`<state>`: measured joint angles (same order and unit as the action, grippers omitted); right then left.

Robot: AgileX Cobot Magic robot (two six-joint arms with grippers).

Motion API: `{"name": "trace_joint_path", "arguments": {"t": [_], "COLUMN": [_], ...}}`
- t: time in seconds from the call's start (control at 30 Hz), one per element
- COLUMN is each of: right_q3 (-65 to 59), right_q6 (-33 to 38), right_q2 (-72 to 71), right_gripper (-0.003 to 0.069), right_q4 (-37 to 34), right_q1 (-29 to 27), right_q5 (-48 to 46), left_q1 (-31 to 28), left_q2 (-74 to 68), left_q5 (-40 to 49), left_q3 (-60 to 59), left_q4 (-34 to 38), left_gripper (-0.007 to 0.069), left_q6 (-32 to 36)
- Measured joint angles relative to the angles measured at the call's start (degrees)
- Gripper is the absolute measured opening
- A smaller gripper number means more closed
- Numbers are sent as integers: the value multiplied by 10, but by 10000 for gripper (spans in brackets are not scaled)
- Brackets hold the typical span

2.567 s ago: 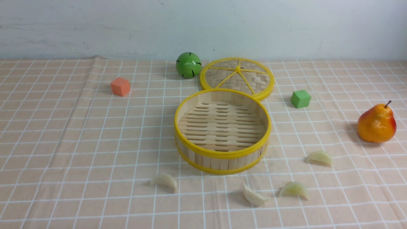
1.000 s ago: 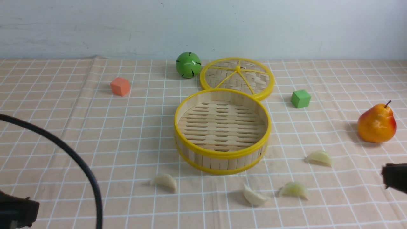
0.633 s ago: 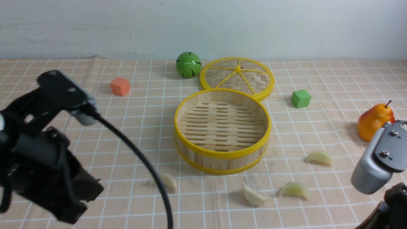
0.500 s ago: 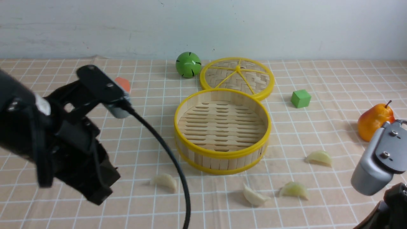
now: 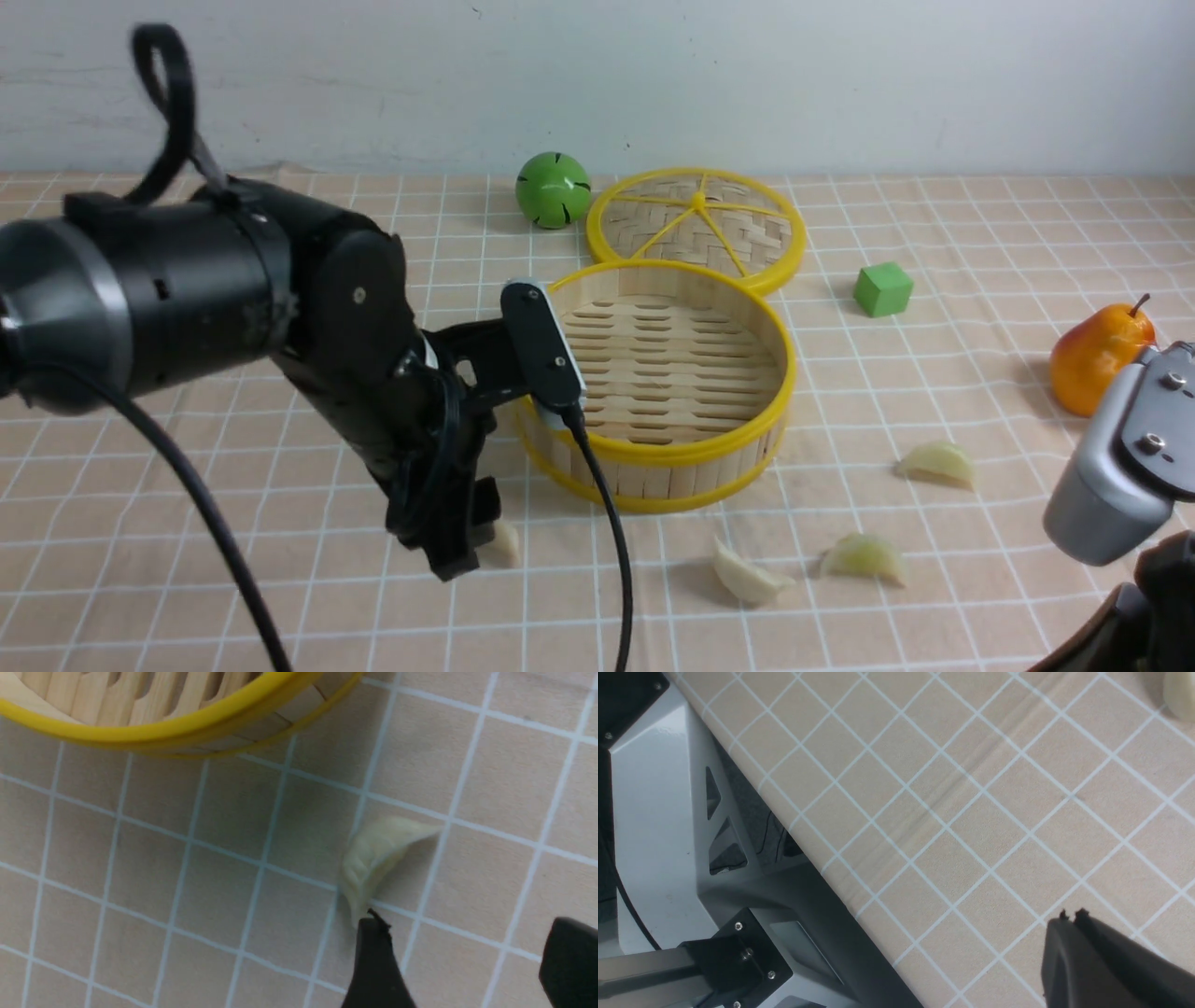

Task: Put the dumplings into the steamer on the table with the brown tablecloth.
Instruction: 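Reach for and grasp a dumpling on the table with the left gripper, then place the dumpling into the bamboo steamer basket with the left gripper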

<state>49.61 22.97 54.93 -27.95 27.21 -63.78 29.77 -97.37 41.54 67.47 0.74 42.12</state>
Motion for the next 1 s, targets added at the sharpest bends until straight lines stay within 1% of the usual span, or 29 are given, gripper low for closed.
{"name": "trace_joint_path", "arguments": {"t": [0.17, 0.23, 0.33, 0.47, 0.57, 0.67, 0.7, 0.73, 0.77, 0.83, 0.93, 0.97, 1.0], "right_q3": [0, 0, 0, 0, 0, 0, 0, 0, 0, 0, 0, 0, 0], "right_q6": [0, 0, 0, -1, -1, -1, -1, -1, -1, -1, -1, -1, -1], "right_q2": [0, 0, 0, 0, 0, 0, 0, 0, 0, 0, 0, 0, 0], "right_gripper": [4, 6, 9, 11, 13, 14, 14, 15, 15, 18, 22, 22, 24], "right_q4": [0, 0, -3, -9, -14, -17, -17, -19, -19, -19, -19, -19, -19], "right_q1": [0, 0, 0, 0, 0, 0, 0, 0, 0, 0, 0, 0, 0], "right_q5": [0, 0, 0, 0, 0, 0, 0, 0, 0, 0, 0, 0, 0], "left_q1": [0, 0, 0, 0, 1, 2, 2, 2, 2, 2, 2, 2, 2], "left_q2": [-55, -70, -108, -115, -117, -117, -117, -117, -117, -113, -103, -103, -90], "left_q5": [-60, -71, -89, -89, -83, -71, -71, -68, -68, -63, -30, -28, -4], "left_q3": [0, 0, 0, 5, 6, 7, 7, 7, 7, 7, 18, 18, 42], "left_q4": [-20, -26, -46, -49, -44, -41, -41, -41, -41, -44, -46, -46, -43], "left_gripper": [455, 451, 433, 405, 352, 239, 230, 197, 197, 200, 200, 200, 200], "left_q6": [0, 0, 0, 0, -7, -40, -40, -67, -70, -108, -147, -147, -166]}}
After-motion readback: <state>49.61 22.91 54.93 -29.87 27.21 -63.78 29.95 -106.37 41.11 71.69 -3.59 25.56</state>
